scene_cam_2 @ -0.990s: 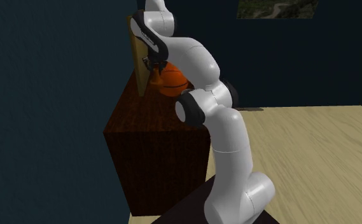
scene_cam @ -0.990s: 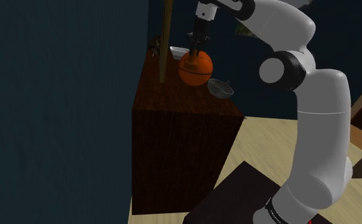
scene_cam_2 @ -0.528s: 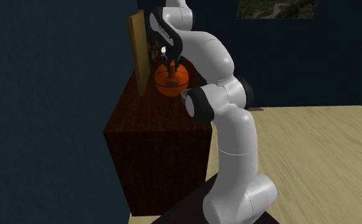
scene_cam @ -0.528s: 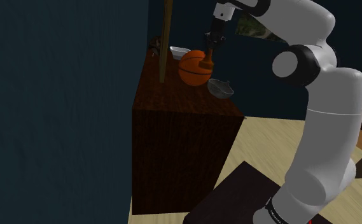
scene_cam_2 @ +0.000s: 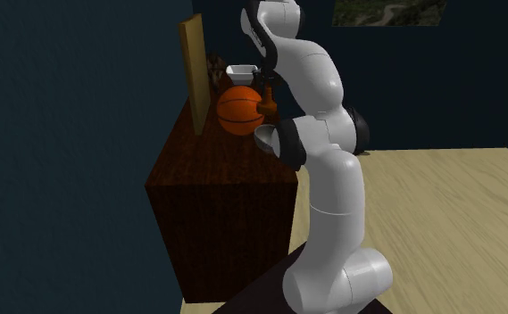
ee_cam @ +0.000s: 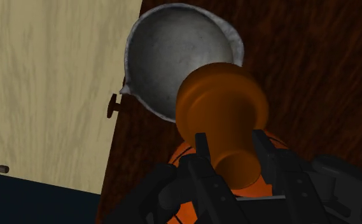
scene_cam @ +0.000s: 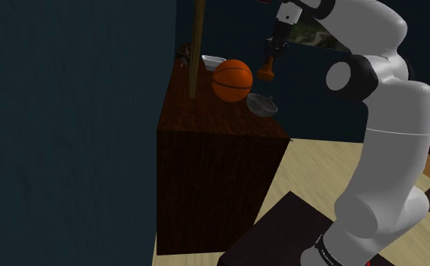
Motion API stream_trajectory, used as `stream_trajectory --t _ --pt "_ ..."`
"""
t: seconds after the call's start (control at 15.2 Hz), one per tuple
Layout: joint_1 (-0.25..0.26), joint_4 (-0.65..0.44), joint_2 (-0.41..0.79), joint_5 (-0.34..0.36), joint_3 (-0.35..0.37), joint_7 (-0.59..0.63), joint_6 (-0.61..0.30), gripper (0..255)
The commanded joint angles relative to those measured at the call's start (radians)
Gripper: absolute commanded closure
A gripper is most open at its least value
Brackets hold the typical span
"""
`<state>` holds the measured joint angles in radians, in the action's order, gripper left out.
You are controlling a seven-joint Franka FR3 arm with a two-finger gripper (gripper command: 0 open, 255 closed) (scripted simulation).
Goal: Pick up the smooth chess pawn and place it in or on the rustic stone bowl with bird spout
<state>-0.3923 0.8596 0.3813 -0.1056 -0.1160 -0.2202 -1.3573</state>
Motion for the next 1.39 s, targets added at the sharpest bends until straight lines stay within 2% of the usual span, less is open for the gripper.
stream_trajectory --t 0.0,0.2,0.53,1.32 --pt "-0.047 -0.039 0.017 -0.015 -0.013 -0.052 0.025 255" --pt "-0.035 0.1 -0.042 -0.005 -0.014 -0.056 -0.054 255" --pt "-0.023 0.267 -0.104 0.005 -0.014 -0.06 -0.159 255" --pt "-0.011 0.535 -0.179 0.015 -0.012 -0.067 -0.353 255"
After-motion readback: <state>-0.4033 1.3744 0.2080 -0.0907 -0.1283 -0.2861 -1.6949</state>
